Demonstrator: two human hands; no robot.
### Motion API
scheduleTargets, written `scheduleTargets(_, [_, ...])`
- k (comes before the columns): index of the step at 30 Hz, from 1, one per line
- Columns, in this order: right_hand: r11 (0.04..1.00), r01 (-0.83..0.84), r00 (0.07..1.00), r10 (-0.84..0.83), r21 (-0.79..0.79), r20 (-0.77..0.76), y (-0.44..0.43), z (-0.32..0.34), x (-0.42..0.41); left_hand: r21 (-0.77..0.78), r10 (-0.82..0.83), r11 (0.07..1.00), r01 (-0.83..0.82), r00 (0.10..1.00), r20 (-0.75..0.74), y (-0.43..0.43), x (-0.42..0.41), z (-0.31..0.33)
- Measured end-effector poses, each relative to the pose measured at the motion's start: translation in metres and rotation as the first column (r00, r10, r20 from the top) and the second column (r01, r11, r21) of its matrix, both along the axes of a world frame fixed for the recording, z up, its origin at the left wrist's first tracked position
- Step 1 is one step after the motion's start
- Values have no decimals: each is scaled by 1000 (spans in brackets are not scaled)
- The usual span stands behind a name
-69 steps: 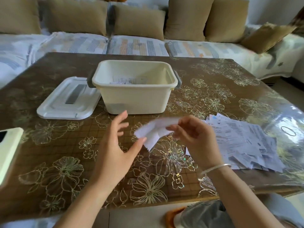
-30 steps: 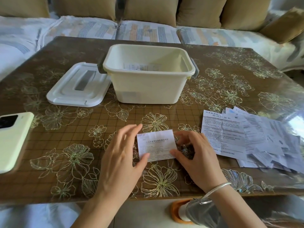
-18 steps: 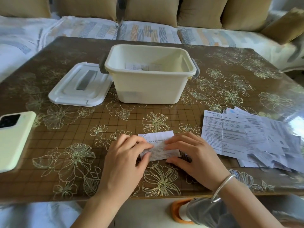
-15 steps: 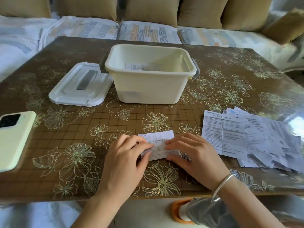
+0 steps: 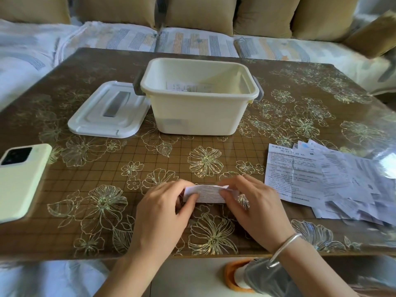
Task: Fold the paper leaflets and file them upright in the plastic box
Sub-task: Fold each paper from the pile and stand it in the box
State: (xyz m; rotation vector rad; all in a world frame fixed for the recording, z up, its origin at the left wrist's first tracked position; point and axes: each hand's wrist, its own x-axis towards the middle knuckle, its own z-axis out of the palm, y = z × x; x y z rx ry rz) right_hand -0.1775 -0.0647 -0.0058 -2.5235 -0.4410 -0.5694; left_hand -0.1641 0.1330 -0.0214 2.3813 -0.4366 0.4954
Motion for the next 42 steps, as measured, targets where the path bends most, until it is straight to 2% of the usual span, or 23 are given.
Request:
scheduleTargets(5, [995,90,991,-93,-31,-101,3,-3,7,49,57,997,-53,995,-85,-3,2,1])
scheduleTargets(14, [983,142,913,-177,-120,-369,9,16,18,106,-9,994,17,997,-77,-2,4,2])
scheduleTargets(19, [940,53,828,-230,-336,-512,18,37,32,69,-44,996,53,991,-123,-1,9,3])
scheduleTargets(23, [910,-11,763,-261,-415,-591,19,47,42,57,-88,994,97,986,-142,-1,11,6])
scheduleTargets(26, [891,-32,769,-267,-452,-581,17,46,44,67,-103,991,113,986,-133,-1,11,6])
scheduleTargets(29, [926,5,795,-232,-376,-561,17,44,37,57,-96,993,104,987,-126,-2,10,6])
scheduleTargets(32, [994,73,777,-107,-81,-621,12,42,25,60,-91,993,100,988,-126,-4,9,7])
scheduleTargets(34, [989,91,783,3,119,-622,7,42,16,72,-81,993,90,990,-117,-4,9,7])
scheduleTargets(36, [968,72,811,85,242,-579,4,38,8,86,-75,993,85,990,-117,-4,10,9])
scheduleTargets(38, [970,20,877,99,242,-469,3,29,1,87,-66,993,77,989,-129,-4,11,11])
scheduleTargets(40, [989,-63,944,101,131,-313,4,15,-5,86,-64,993,76,988,-139,-2,12,11])
scheduleTargets(42, [993,-115,972,113,5,-208,7,4,-9,63,-67,995,78,986,-154,1,13,9])
